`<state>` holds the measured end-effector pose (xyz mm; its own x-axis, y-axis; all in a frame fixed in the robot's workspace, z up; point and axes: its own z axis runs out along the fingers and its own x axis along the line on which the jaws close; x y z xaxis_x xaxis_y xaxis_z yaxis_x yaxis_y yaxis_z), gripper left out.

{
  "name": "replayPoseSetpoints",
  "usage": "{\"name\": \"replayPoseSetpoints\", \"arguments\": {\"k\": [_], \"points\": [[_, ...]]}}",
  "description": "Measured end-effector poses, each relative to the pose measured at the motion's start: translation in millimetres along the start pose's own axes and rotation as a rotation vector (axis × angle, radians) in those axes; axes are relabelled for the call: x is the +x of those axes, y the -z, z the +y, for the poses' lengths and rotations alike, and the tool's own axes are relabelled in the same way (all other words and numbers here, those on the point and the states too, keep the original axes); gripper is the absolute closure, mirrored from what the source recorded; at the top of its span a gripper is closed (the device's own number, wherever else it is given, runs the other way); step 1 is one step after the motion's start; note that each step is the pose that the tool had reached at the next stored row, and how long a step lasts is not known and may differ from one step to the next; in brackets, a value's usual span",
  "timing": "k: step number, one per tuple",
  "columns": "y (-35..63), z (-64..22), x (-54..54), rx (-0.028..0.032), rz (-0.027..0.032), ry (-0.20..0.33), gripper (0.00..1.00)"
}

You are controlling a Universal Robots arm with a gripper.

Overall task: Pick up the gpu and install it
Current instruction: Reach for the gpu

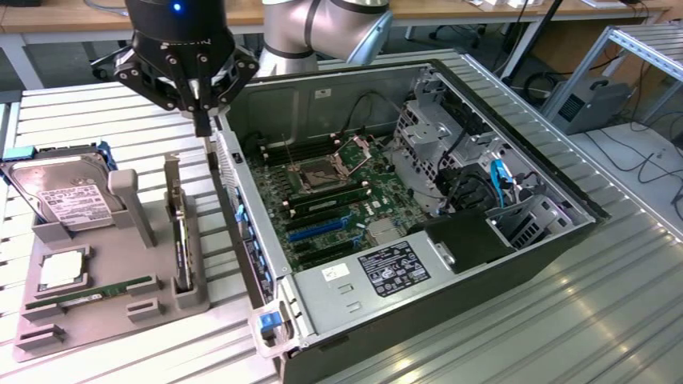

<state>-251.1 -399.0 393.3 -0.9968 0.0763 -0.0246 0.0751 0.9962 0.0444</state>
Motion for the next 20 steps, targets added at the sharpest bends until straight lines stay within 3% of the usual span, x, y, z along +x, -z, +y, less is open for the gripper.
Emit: {"name": "replayPoseSetpoints", "arguments": {"k": [20], "points": [[0.3,-0.6,8.2,0.0001,0.0001,0.0,0.89]]}}
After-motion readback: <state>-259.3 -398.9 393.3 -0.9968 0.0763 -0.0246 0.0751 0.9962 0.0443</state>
